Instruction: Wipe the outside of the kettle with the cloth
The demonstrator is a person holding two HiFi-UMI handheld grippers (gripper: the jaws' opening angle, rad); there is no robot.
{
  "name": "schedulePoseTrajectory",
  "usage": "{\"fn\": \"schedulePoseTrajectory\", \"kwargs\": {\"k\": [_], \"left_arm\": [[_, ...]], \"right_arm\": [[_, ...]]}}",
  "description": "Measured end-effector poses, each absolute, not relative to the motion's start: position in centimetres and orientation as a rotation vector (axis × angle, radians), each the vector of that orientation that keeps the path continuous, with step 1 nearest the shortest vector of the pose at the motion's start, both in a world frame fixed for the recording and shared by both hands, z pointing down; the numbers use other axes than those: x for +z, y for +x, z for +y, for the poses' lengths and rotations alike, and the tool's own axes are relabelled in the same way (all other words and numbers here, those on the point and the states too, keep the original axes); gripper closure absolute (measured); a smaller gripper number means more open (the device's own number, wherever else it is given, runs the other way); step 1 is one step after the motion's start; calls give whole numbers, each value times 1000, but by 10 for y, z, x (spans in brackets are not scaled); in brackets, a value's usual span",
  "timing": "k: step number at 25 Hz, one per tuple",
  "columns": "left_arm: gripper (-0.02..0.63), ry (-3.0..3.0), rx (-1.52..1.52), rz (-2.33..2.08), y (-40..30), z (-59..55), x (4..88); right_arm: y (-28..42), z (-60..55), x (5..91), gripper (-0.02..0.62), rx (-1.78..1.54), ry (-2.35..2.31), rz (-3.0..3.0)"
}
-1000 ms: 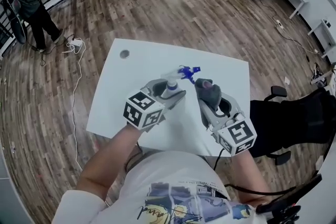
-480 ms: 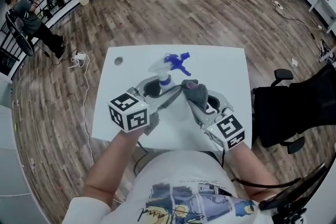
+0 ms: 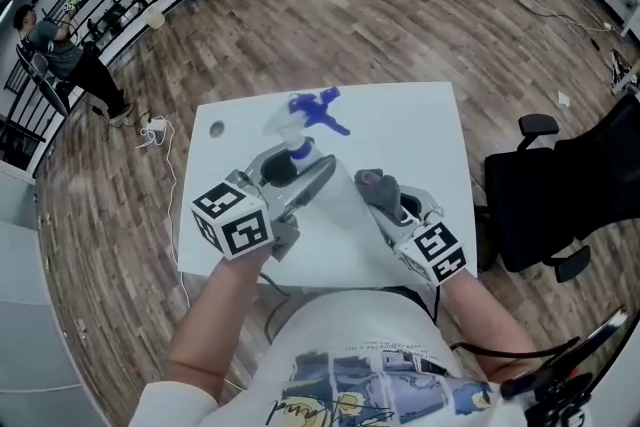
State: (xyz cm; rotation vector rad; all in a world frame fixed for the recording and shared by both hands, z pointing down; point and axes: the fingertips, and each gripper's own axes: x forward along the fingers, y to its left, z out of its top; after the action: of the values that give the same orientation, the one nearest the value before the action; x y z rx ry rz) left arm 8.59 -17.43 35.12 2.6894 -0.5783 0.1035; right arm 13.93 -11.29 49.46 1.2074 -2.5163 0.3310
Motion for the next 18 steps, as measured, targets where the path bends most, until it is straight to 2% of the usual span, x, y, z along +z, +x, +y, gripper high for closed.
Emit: {"fn": "schedulePoseTrajectory", "kwargs": {"k": [8, 18], "left_arm": [[385, 2687, 59, -622, 92, -176, 342], [385, 2673, 98, -613, 90, -177, 352]], "right_arm": [[167, -99, 514, 463, 350, 1206, -2466], [133, -109, 400, 463, 55, 1234, -2619]]}}
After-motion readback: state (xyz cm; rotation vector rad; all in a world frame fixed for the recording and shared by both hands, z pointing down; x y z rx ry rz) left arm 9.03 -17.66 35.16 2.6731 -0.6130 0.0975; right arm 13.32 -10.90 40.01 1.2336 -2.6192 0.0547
